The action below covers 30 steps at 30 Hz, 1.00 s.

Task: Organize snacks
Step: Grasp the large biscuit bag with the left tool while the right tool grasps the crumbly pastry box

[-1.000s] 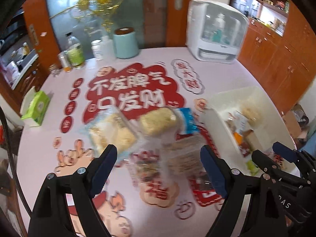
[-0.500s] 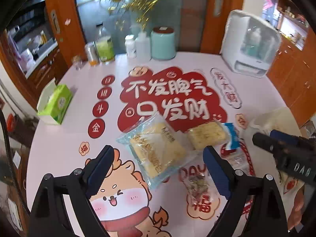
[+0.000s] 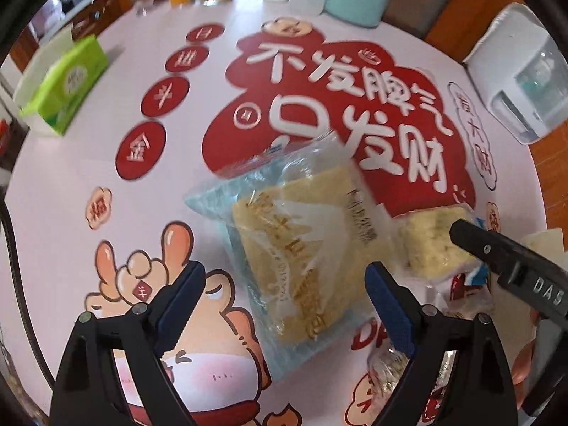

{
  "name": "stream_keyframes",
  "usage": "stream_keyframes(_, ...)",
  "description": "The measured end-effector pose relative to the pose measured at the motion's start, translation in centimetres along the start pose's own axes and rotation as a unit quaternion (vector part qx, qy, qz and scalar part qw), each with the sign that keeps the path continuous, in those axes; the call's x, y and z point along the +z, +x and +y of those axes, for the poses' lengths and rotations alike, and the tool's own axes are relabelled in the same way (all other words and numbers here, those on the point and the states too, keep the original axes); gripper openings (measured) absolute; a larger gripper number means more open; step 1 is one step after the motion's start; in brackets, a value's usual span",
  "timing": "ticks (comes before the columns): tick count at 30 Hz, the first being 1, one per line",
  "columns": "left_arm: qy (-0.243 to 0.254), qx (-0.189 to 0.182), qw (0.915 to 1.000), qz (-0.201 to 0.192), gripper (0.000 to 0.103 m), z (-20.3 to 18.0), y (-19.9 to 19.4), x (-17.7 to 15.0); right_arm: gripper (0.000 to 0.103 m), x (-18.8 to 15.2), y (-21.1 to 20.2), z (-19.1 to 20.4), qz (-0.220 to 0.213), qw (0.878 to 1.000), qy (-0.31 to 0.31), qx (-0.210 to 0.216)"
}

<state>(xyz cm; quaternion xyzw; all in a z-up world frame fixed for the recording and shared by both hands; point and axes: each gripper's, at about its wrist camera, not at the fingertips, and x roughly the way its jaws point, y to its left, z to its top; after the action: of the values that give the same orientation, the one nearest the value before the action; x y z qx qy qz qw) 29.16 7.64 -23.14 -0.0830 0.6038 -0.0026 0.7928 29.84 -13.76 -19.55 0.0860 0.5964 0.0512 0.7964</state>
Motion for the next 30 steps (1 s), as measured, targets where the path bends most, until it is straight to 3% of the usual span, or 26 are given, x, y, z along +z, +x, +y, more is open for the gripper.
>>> stream_keyframes(7, -0.023, -0.015, 0.9992, 0.029, 0.091, 0.4, 2.2, 0.0, 0.089, -0.2, 2.7, 1.1, 0.027, 0.998, -0.047, -0.028)
stream_keyframes(10, -0.042, -0.032, 0.9980, 0.035, 0.091, 0.7, 3.0, 0.0, 0.090, -0.2, 3.3, 1.6, 0.035, 0.996, -0.063, -0.047)
stream_keyframes(17, -0.044, -0.032, 0.9984, 0.016, 0.094, 0.3, 3.3, 0.7, 0.094, 0.5, 5.6, 0.5, 0.065, 0.997, -0.028, -0.035)
stream_keyframes(18, -0.043, -0.033, 0.9984, 0.014, 0.093, 0.1, 3.4, 0.9, 0.093, 0.7, 5.6, 0.6, 0.052, 0.997, -0.033, -0.041)
stream_keyframes(20, -0.038, -0.042, 0.9984, 0.004, 0.081, -0.1, 3.2, 1.0, 0.091, 0.7, 5.7, 0.8, 0.050, 0.997, -0.038, -0.049)
stream_keyframes(22, -0.028, -0.055, 0.9981, -0.004, 0.061, -0.4, 2.7, 1.0, 0.083, 0.6, 5.5, 1.1, 0.045, 0.997, -0.043, -0.046)
stream_keyframes(25, -0.024, -0.070, 0.9970, -0.020, 0.042, -0.3, 1.5, 1.0, 0.082, 0.1, 5.2, 0.9, 0.044, 0.998, -0.034, -0.037)
stream_keyframes(30, -0.007, -0.073, 0.9966, -0.039, 0.031, -0.5, -1.3, 0.0, 0.081, -1.4, 3.5, -0.6, 0.032, 0.999, -0.002, -0.018)
